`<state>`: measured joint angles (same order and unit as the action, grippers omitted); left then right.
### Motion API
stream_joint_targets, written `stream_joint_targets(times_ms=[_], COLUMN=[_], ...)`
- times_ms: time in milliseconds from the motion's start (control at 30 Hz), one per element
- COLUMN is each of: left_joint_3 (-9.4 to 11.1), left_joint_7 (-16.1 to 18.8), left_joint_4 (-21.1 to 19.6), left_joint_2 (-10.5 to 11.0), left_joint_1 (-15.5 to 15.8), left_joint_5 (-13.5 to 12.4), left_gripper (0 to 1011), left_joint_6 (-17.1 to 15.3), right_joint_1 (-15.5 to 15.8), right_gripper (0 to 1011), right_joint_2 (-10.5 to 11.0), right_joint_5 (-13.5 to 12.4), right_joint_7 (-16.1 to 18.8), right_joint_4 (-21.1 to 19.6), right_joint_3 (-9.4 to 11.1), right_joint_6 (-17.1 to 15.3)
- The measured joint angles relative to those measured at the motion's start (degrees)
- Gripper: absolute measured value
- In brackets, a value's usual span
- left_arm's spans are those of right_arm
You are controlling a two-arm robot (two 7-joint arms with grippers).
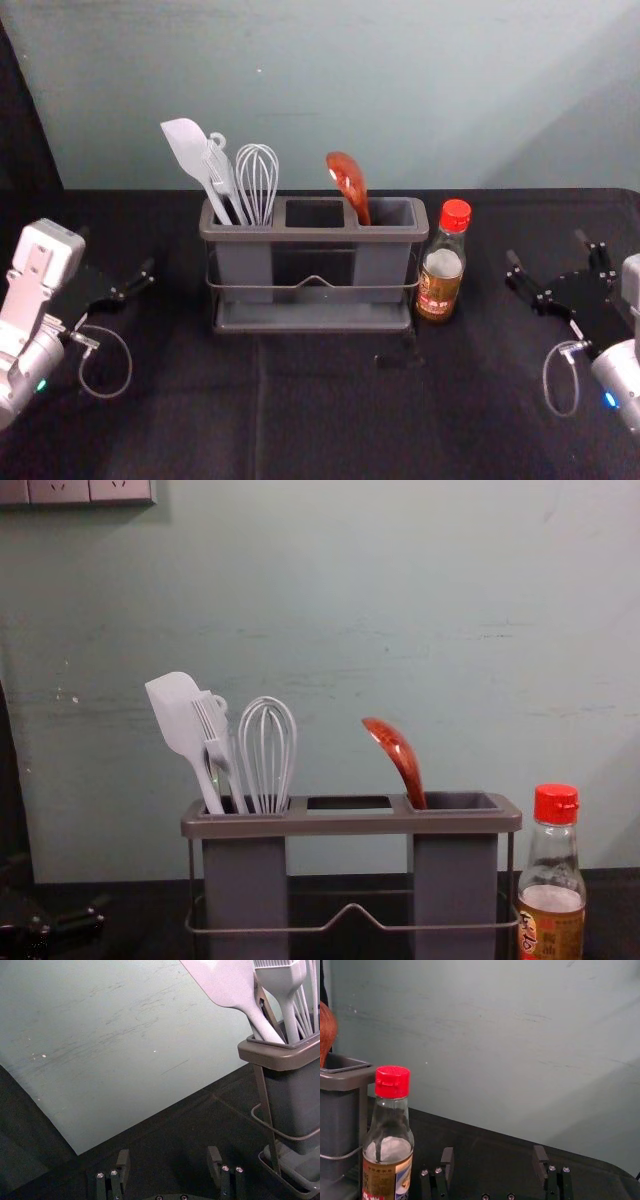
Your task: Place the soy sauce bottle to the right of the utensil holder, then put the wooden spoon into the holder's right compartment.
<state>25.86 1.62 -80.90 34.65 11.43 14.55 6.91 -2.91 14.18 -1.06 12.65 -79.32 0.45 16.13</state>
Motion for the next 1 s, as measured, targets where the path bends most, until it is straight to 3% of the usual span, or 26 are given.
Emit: stream_joint_targets(times_ms=[1000], left_joint_3=[0.0], left_joint_7=[0.0], left_joint_4=[0.0], left_joint_2=[0.0], left_joint_1=[0.0], left_joint_5=[0.0], left_gripper=[1011], left_joint_6=[0.0], right_joint_1=[-0.6], right_gripper=[1003], right_joint_2=[-0.3], right_joint_5=[-0.3], right_joint_7=[-0.2], right_joint_4=[0.7], right_joint_3=[-0.2], right_joint_6=[0.4])
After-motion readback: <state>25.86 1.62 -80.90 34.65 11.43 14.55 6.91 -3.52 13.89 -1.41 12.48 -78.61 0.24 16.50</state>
